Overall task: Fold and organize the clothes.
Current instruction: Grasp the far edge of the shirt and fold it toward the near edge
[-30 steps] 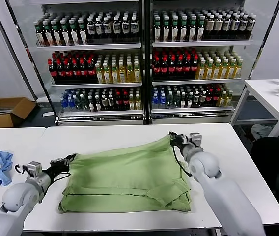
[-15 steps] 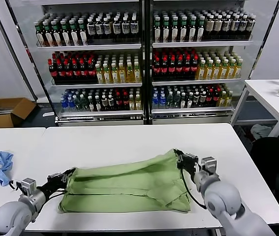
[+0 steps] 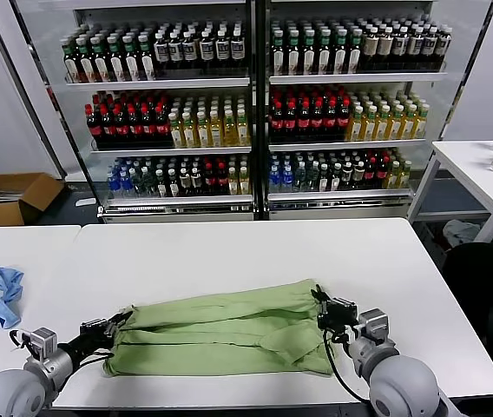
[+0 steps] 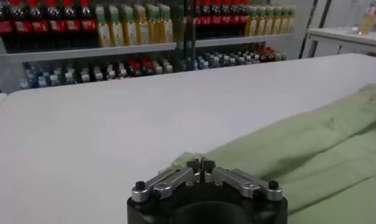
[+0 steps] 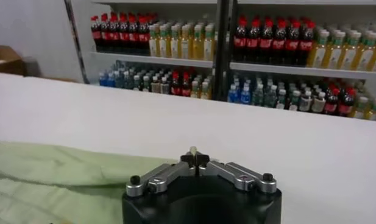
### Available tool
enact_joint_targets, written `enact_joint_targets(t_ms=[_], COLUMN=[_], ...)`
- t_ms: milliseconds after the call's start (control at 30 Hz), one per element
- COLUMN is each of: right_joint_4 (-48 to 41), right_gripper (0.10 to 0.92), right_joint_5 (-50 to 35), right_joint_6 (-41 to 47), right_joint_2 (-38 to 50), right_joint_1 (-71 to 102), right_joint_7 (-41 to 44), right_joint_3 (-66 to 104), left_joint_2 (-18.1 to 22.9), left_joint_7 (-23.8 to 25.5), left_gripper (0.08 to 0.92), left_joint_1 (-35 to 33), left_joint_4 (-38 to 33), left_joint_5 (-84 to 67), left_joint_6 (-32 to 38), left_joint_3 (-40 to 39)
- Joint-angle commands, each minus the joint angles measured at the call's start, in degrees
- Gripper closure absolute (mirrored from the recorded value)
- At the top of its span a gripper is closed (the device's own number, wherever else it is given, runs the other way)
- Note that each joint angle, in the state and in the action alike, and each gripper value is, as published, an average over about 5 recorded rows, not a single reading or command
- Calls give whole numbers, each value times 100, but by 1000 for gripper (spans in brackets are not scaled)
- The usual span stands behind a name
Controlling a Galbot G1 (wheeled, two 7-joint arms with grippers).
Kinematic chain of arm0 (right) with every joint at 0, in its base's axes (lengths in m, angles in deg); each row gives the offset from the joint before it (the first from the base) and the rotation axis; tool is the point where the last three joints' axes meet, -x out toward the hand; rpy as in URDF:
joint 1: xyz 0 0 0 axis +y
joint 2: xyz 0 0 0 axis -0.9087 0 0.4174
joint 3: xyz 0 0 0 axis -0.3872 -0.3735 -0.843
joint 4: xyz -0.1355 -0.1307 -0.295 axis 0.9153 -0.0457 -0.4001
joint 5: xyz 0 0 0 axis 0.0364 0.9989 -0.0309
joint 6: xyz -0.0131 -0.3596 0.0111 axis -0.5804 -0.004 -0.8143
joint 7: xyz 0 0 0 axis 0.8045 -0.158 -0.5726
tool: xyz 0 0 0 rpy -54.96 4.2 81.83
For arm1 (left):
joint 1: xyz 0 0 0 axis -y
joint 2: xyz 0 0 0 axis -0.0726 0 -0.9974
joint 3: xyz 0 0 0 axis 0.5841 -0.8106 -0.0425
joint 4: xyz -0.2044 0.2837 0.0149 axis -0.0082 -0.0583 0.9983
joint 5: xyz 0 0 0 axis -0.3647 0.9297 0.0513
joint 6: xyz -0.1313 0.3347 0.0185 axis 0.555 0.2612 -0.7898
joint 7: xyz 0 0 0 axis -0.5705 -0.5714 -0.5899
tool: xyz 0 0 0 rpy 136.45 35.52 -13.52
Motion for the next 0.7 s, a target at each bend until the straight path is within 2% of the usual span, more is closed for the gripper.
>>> enact_joint_targets(t_ms=[33, 233, 300, 467, 567, 700], right_joint_4=[144, 156, 168, 248, 353, 487], right_gripper=[919, 916, 895, 762, 675, 562], right_joint_5=[495, 702, 732, 793, 788, 809], right_joint_6=[10, 16, 14, 10, 10, 11], right_joint_2=[19, -31, -91, -54, 0, -22], right_joint_1=[330, 686, 787, 778, 741, 742], right_joint_7=[1, -4, -15, -28, -11, -8], right_joint_3=[38, -72, -70, 92, 222, 299], left_joint_2=[-20, 14, 84, 361, 538, 812], left_joint_7=[222, 246, 245, 44, -588, -2061], left_gripper=[911, 899, 861, 725, 638, 517], left_joint_1=[5, 5, -33, -110, -151, -200], left_joint_4=[214, 211, 105, -302, -660, -1224], left_joint_5=[56, 285, 414, 671, 800, 724], left_joint_6=[56, 77, 114, 143, 172, 11], left_joint_3=[92, 106, 113, 307, 378, 203])
